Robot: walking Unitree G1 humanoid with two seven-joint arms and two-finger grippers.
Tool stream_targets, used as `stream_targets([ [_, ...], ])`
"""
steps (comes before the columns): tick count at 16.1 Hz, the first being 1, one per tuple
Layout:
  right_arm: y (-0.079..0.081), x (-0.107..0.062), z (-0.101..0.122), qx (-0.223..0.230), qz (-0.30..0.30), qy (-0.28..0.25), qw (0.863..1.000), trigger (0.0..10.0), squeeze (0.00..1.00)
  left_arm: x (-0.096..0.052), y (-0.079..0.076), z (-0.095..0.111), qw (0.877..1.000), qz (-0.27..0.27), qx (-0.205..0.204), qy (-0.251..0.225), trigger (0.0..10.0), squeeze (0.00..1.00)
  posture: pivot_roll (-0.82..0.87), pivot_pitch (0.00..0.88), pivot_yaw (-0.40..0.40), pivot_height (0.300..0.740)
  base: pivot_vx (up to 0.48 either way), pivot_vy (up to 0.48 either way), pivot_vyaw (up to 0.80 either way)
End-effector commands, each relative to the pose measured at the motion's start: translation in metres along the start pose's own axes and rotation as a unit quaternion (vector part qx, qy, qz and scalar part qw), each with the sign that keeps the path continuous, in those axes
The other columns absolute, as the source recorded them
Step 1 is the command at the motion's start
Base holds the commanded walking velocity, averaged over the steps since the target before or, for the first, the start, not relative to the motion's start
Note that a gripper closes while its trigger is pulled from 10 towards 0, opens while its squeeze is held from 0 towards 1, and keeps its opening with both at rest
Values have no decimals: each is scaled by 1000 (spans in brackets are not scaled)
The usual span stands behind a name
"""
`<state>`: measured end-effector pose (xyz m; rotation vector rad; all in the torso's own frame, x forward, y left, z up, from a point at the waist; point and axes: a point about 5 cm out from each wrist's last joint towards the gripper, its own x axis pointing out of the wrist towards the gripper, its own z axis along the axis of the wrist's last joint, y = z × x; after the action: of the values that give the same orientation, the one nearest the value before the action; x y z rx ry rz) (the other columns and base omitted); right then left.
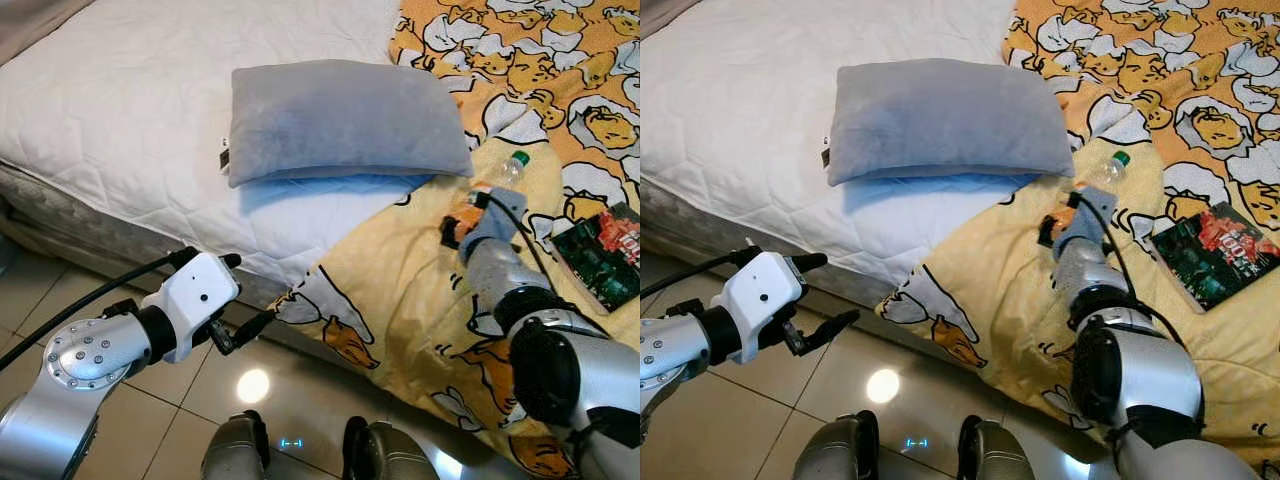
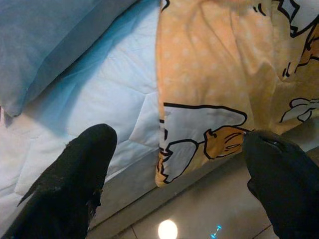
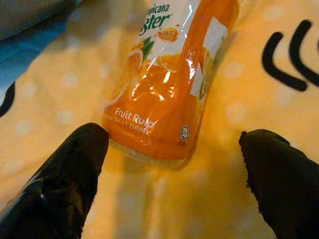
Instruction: Clean up the room
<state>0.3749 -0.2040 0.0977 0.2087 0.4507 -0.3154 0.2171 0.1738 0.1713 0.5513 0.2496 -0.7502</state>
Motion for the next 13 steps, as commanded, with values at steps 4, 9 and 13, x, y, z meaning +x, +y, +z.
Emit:
stream_targets([
  [4, -2, 0, 3, -48, -2, -7, 999, 10000, 0, -1, -5, 4, 1000, -8, 2, -4, 10000, 0, 144, 252, -84, 740, 0, 0, 0],
  [9, 20, -2, 0, 2, 88, 0, 996, 10000, 0, -2, -15, 10, 999, -42, -15, -23, 10000, 0, 147, 255, -90, 740, 0, 0, 0],
  [13, 15, -1, 0, -28, 65, 0, 997, 10000, 0, -4, -19, 10, 999, -47, -15, -20, 10000, 0, 160, 256, -100, 740, 0, 0, 0],
])
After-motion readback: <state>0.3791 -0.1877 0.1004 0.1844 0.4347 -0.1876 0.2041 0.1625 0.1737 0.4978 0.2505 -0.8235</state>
